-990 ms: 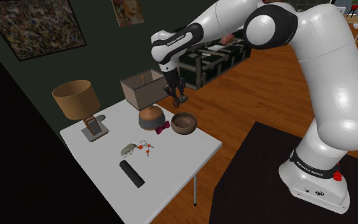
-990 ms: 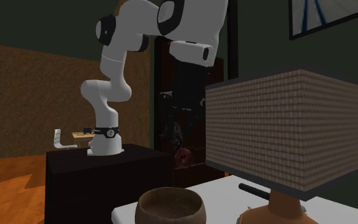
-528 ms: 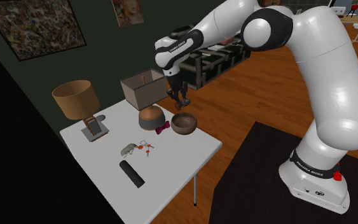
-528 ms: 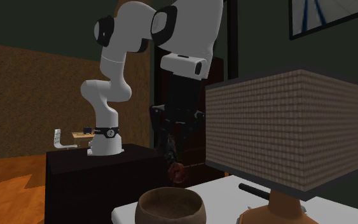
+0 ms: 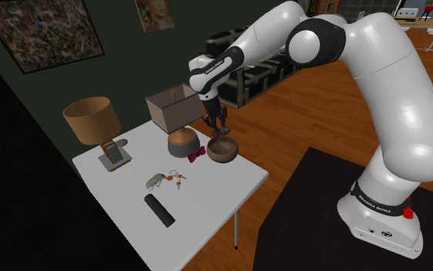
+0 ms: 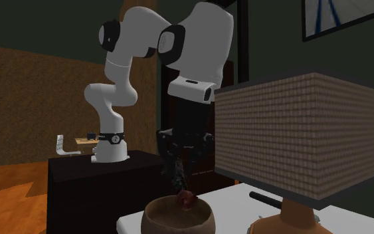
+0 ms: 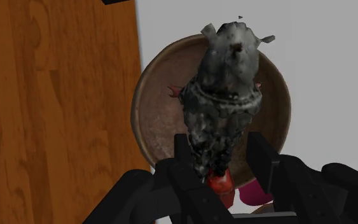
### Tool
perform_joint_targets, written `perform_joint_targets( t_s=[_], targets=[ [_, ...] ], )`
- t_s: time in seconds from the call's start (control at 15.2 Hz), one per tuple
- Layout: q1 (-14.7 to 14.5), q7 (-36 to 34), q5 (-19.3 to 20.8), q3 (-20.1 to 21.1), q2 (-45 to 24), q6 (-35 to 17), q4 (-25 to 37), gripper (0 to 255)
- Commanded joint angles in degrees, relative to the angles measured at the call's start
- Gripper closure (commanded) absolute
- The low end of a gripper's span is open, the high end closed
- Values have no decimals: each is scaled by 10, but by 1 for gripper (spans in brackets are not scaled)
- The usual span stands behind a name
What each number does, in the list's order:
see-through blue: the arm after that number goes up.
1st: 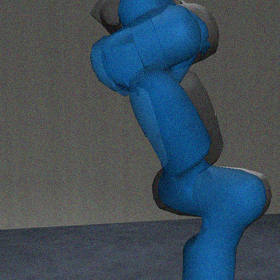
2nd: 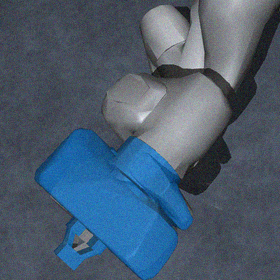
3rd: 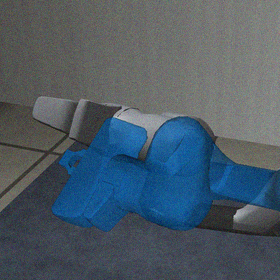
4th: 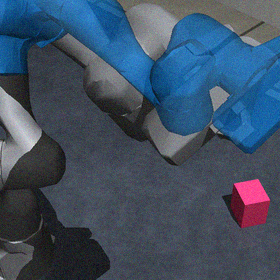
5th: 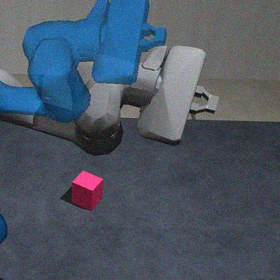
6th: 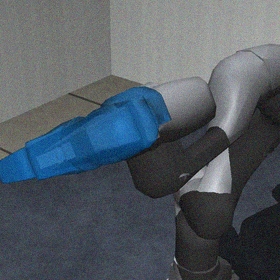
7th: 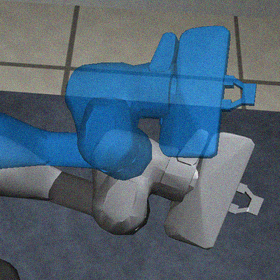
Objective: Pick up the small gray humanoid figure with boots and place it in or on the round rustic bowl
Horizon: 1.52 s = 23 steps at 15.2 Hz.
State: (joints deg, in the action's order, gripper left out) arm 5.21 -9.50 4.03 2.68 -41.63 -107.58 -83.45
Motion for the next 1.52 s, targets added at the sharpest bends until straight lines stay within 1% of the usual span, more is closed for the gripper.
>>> perform_joint_targets(
  t_s=[0.0, 0.46, 0.53, 0.86, 1.12, 1.45],
  targets=[
    [0, 0, 0, 0, -4, -10, -6, 255],
    [0, 0, 0, 0, -4, -10, -6, 255],
    [0, 0, 0, 0, -4, -10, -6, 0],
    [0, 0, 0, 0, -4, -10, -6, 0],
    [-2, 1, -2, 1, 2, 60, 58, 0],
    [-2, 1, -2, 1, 2, 60, 58, 0]
  ],
)
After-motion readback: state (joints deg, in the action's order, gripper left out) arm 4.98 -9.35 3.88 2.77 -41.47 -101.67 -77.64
